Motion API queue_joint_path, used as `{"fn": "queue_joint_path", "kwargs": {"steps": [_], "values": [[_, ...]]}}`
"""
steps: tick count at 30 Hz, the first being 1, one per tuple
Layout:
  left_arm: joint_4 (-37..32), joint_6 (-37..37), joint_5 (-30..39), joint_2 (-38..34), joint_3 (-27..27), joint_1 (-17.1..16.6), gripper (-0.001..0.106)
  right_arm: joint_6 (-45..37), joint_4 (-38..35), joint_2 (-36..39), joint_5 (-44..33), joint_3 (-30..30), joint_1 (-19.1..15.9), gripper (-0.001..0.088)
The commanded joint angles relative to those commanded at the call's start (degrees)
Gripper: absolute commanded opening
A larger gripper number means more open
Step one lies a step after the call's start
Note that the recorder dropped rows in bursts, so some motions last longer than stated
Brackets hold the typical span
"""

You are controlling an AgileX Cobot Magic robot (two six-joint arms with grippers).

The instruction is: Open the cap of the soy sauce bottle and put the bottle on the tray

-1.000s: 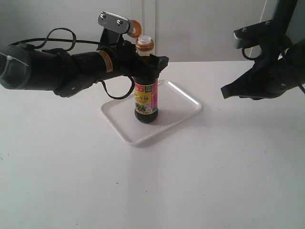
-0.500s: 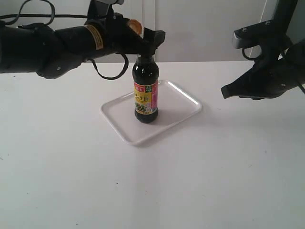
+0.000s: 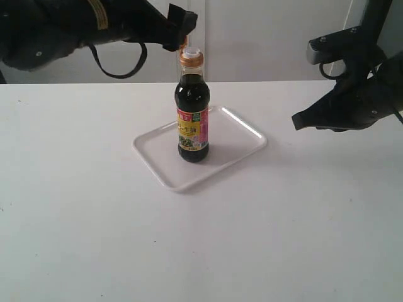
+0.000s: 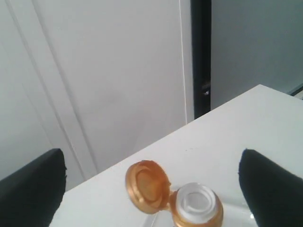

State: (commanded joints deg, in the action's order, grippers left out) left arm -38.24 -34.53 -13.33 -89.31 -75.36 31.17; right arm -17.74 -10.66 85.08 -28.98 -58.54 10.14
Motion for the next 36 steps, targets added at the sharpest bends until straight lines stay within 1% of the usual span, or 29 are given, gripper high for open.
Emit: {"fn": "queue_joint_path", "kwargs": {"steps": [2,3,4,5,6,7,9,12,14,15,17,18,21,23,24,26,28,30,32,36], "values": [[-0.11,0.00,3.95,2.26,0.00,0.00,0.093,0.00,0.00,0.00,0.00,0.00,0.00,0.0000],[-0.11,0.00,6.17,3.59,0.42,0.00,0.085,0.00,0.00,0.00,0.00,0.00,0.00,0.0000],[-0.23,0.00,7.78,4.47,1.16,0.00,0.074,0.00,0.00,0.00,0.00,0.00,0.00,0.0000],[-0.23,0.00,9.10,5.44,2.22,0.00,0.061,0.00,0.00,0.00,0.00,0.00,0.00,0.0000],[-0.23,0.00,9.59,6.33,3.62,0.00,0.045,0.00,0.00,0.00,0.00,0.00,0.00,0.0000],[-0.23,0.00,10.19,7.48,5.58,0.00,0.024,0.00,0.00,0.00,0.00,0.00,0.00,0.0000],[-0.23,0.00,10.19,9.22,7.81,0.00,0.000,0.00,0.00,0.00,-0.11,0.00,0.00,0.0000],[0.27,-0.79,10.42,11.51,9.67,0.00,0.000,0.00,0.00,0.00,-0.11,0.00,0.00,0.0000],[0.27,-3.82,12.61,13.27,10.19,0.00,0.000,0.00,0.00,0.00,-0.11,0.00,0.00,0.0000],[0.62,-5.29,15.11,14.06,10.19,0.00,0.000,0.00,0.00,0.00,-0.01,0.00,0.00,0.0000],[1.81,-5.66,19.17,15.03,10.19,0.00,0.000,0.00,0.00,0.00,-0.01,0.00,0.00,0.0000],[3.49,-5.66,22.01,15.38,10.19,0.00,0.000,0.00,0.00,0.00,-0.01,0.00,0.00,0.0000],[6.21,-5.55,26.12,16.45,10.19,0.00,0.000,0.00,0.22,0.00,0.28,0.00,0.00,0.0000],[12.67,-5.31,29.69,17.47,10.19,0.00,0.000,0.00,0.22,0.00,0.34,0.00,0.00,0.0000],[18.97,-1.25,31.12,18.37,10.19,0.00,0.000,0.00,0.85,0.00,-0.33,0.00,0.00,0.0000],[26.36,5.10,32.23,19.20,10.19,0.00,0.000,0.43,2.95,0.00,-2.11,0.00,0.00,0.0000],[32.03,11.22,34.55,20.18,10.19,0.00,0.000,3.36,5.50,0.00,-4.93,0.00,0.00,0.0000],[32.64,14.67,36.89,21.01,10.19,0.00,0.000,7.62,8.72,-0.33,-7.04,0.00,-0.63,0.0000],[32.64,16.14,39.16,22.05,10.19,0.00,0.000,11.36,11.86,-1.68,-7.95,0.00,-1.47,0.0000],[32.34,19.58,41.33,24.55,10.19,0.00,0.000,14.21,15.43,-6.85,-8.89,0.00,-3.09,0.0000]]}}
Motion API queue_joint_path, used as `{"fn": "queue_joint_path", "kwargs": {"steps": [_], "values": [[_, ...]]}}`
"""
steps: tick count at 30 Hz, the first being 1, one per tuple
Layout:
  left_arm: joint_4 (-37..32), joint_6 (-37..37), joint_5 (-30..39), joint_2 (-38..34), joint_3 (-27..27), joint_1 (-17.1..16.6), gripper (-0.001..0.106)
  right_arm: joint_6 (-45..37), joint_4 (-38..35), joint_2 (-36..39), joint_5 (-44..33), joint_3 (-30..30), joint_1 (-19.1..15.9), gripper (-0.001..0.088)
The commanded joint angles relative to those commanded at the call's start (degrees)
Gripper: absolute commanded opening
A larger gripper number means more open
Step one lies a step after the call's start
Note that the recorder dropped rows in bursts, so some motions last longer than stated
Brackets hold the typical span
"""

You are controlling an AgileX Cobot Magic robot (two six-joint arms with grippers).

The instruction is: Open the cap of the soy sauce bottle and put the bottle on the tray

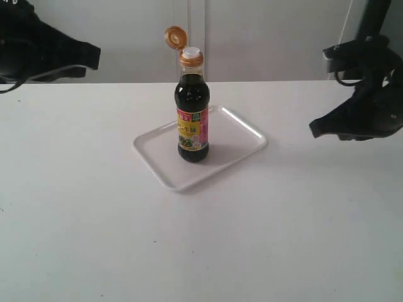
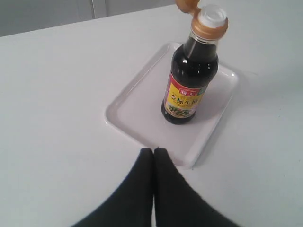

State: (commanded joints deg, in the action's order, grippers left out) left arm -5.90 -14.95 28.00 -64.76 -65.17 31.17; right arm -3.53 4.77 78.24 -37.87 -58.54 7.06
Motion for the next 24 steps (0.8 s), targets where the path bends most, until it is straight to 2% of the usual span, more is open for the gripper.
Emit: {"fn": "queue_joint_path", "kwargs": {"steps": [6,14,24], "values": [[-0.13,0.20,-2.50,3.93,3.44,0.00,0.000,1.36,0.38,-9.65,0.43,0.11,-0.40,0.0000],[-0.13,-3.10,-11.76,10.94,13.38,0.00,0.000,3.86,0.25,-24.22,8.41,6.88,-0.40,0.0000],[-0.35,-3.10,-19.09,18.88,22.75,0.00,0.000,3.53,0.25,-37.13,12.36,15.20,-0.40,0.0000]]}}
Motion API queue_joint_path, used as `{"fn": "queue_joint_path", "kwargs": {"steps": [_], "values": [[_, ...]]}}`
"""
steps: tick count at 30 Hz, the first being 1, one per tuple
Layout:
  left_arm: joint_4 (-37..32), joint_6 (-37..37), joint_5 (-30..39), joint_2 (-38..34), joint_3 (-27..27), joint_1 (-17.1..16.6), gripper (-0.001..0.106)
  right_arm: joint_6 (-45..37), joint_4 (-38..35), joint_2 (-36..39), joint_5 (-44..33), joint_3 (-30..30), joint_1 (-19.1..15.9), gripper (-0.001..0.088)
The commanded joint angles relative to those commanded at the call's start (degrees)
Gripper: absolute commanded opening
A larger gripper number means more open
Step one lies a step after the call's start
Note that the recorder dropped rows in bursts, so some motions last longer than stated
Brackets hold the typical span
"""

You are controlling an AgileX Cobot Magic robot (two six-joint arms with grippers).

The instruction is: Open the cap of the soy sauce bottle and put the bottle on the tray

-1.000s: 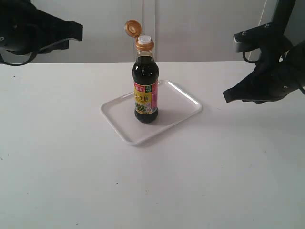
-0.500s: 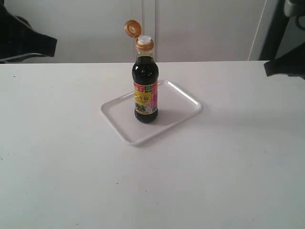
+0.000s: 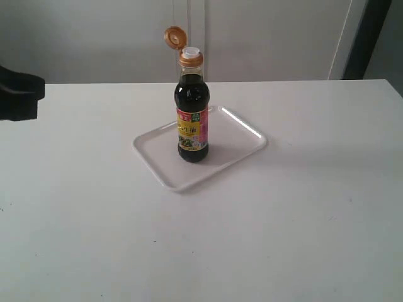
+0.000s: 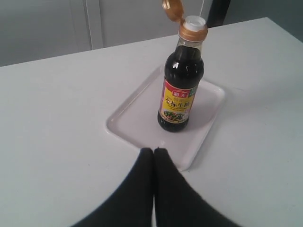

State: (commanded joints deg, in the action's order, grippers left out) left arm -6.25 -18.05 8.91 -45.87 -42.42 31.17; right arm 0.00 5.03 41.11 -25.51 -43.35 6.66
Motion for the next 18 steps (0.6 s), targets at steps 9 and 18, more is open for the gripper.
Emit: {"fn": "queue_joint_path", "kwargs": {"steps": [9,18], "values": [[0.00,0.00,-8.01,7.16,10.50,0.00,0.000,0.00,-0.13,-10.19,6.17,9.30,0.00,0.0000],[0.25,-0.37,-14.94,12.19,18.75,0.00,0.000,0.00,-0.12,-18.32,8.93,16.26,0.00,0.0000]]}}
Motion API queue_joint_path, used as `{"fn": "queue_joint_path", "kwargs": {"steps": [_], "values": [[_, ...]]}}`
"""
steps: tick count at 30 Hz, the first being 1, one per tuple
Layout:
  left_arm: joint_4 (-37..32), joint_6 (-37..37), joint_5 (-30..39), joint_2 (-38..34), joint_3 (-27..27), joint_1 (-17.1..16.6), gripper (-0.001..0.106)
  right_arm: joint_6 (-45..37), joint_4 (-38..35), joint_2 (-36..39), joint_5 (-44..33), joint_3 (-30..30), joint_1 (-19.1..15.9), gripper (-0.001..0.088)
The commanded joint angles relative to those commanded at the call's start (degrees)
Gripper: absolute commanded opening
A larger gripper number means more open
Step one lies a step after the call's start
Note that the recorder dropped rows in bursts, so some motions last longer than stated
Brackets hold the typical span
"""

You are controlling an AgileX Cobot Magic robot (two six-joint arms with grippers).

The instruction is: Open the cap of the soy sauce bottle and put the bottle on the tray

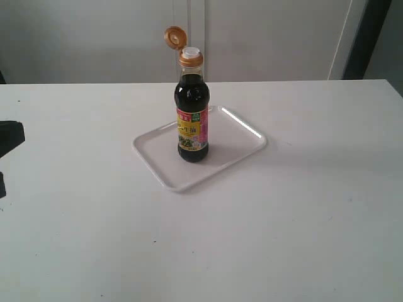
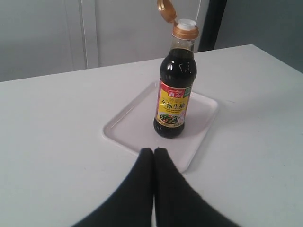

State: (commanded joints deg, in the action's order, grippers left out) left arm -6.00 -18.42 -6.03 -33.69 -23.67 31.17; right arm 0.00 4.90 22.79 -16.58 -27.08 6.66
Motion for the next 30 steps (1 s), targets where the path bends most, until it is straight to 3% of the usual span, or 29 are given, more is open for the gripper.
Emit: {"fn": "queue_joint_path", "kwargs": {"steps": [14,30], "values": [[0.00,-2.84,-0.29,9.61,6.10,0.00,0.000,0.00,0.00,-11.65,2.90,6.48,0.00,0.0000],[0.00,-2.30,2.58,13.31,7.01,0.00,0.000,0.00,-0.40,-12.43,2.46,6.48,0.00,0.0000]]}}
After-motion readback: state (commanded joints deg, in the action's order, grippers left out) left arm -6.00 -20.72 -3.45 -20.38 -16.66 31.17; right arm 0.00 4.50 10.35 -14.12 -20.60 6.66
